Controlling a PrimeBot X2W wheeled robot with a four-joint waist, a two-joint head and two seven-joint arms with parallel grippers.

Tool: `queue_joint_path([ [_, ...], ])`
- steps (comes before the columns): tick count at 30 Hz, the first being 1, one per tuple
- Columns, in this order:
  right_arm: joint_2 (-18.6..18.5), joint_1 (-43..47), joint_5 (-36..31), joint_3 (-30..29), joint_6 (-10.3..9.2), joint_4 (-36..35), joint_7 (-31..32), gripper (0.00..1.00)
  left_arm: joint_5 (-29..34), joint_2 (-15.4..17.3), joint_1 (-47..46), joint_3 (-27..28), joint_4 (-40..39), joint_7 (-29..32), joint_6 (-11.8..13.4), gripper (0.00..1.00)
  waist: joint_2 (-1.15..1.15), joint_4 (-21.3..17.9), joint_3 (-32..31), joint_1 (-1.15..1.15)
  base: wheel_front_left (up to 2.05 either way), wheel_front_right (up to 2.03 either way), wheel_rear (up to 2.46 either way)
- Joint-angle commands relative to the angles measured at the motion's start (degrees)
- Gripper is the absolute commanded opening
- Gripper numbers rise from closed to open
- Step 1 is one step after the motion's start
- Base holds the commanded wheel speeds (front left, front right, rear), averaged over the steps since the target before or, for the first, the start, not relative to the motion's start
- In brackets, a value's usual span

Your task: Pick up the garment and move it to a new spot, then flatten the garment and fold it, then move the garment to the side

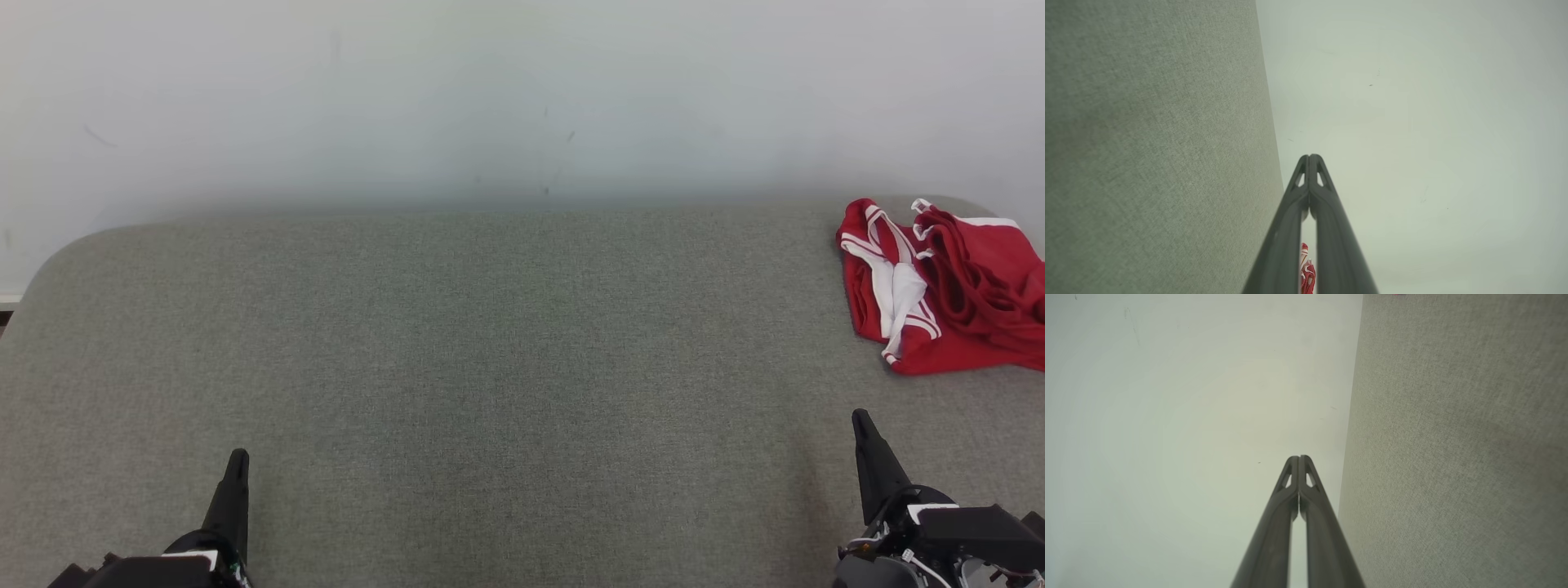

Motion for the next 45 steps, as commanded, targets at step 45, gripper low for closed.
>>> queue_joint_path([
  [45, 0.39, -0.51, -0.38, -0.52, -0.12, 0.06, 0.37, 0.00, -0.16, -0.12, -0.54, 0.28, 0.07, 0.17, -0.16, 0.00, 0.00, 0.00, 0.00, 0.00, 0.00, 0.00, 0.00],
])
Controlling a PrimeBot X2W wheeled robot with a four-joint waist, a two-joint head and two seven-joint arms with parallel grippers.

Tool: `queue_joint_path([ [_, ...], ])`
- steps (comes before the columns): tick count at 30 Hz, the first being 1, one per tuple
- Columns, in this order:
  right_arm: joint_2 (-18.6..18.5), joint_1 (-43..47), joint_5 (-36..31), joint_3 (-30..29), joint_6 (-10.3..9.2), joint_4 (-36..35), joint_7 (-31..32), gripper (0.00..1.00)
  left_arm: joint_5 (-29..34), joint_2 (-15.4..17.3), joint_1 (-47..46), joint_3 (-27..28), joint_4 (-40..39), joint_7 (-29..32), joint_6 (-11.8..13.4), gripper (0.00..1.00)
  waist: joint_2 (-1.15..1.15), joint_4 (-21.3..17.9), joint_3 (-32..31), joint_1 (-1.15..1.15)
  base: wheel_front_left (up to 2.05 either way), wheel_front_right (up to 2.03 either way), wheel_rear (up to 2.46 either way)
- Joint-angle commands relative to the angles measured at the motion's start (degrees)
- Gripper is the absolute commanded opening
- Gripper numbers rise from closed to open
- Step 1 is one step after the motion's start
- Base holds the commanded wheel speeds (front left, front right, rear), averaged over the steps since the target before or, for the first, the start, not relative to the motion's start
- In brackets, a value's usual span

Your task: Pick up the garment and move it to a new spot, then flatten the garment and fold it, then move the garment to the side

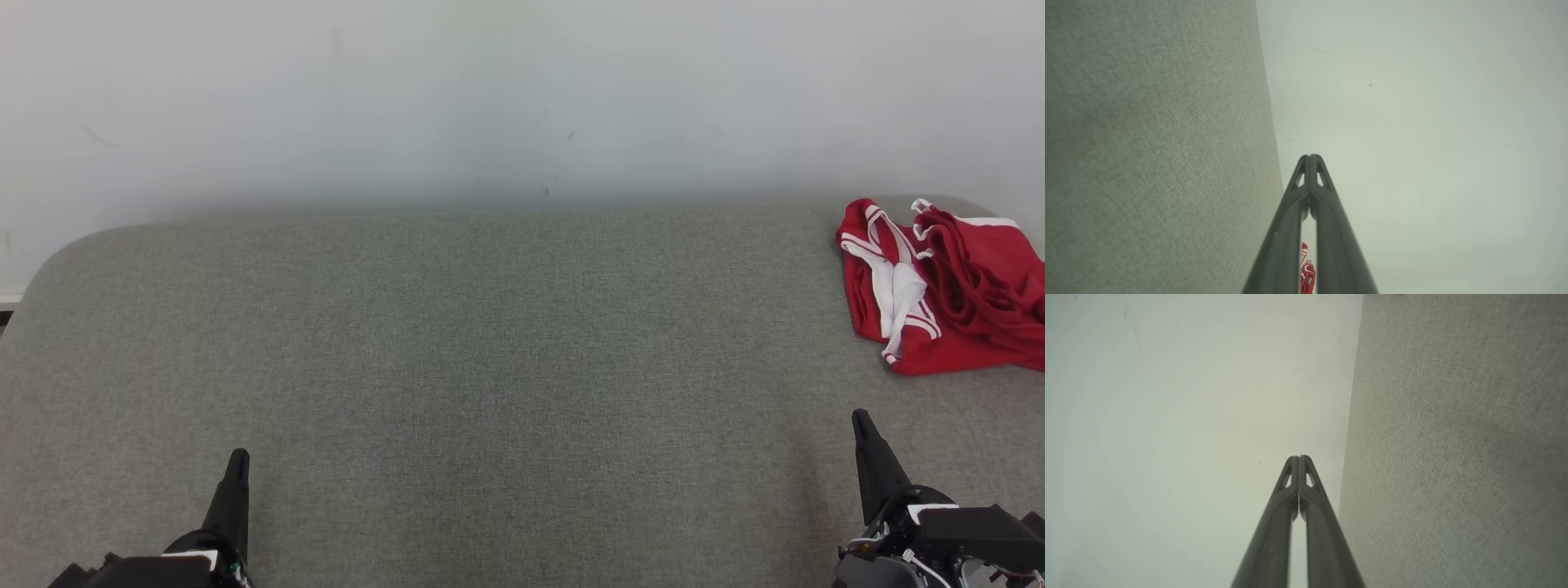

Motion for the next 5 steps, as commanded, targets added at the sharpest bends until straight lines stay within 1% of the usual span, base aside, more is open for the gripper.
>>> queue_joint_path([
  [1, 0.08, -0.49, -0.12, -0.11, -0.12, 0.07, 0.06, 0.00, -0.17, -0.06, -0.52, 0.21, 0.06, 0.02, -0.16, 0.00, 0.00, 0.00, 0.00, 0.00, 0.00, 0.00, 0.00],
  [5, 0.10, -0.49, -0.15, -0.14, -0.12, 0.07, 0.09, 0.00, -0.17, -0.06, -0.52, 0.19, 0.06, 0.03, -0.16, 0.00, 0.00, 0.00, 0.00, 0.00, 0.00, 0.00, 0.00],
])
